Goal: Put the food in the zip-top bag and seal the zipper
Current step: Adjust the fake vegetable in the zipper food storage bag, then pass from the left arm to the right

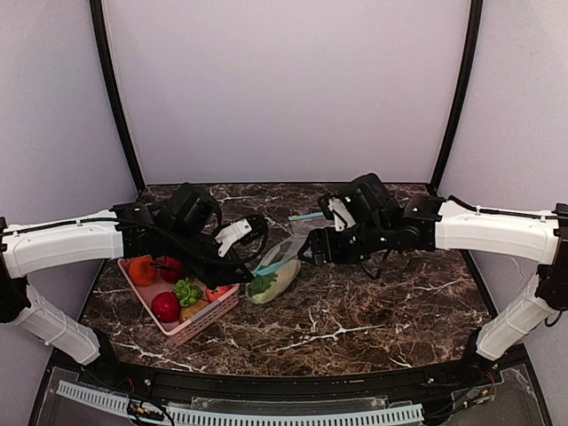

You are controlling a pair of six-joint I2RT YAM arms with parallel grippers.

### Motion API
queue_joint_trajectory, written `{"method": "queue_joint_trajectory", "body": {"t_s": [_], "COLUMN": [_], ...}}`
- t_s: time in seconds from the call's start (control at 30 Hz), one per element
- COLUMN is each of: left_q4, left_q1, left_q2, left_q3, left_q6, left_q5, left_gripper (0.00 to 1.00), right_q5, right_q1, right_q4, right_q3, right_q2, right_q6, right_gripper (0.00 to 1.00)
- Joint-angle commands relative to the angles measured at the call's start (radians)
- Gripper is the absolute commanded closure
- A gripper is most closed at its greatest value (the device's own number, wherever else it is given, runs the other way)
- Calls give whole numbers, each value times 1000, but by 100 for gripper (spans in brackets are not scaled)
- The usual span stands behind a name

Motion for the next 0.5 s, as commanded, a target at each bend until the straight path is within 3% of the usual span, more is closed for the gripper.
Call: {"method": "queue_joint_trajectory", "body": {"t_s": [0.0,0.47], "left_q4": [14,16], "left_q1": [3,4], "left_q2": [5,-4], "left_q3": [-5,-15], "left_q6": [-18,-27], "left_q5": [28,35], "left_gripper": [99,99], "right_q5": [98,128], "right_q1": [-8,-13], "right_q4": [15,174], "right_q3": [-33,0], "right_q2": [8,100], "right_q6": [150,259], "right_gripper": [26,37]}}
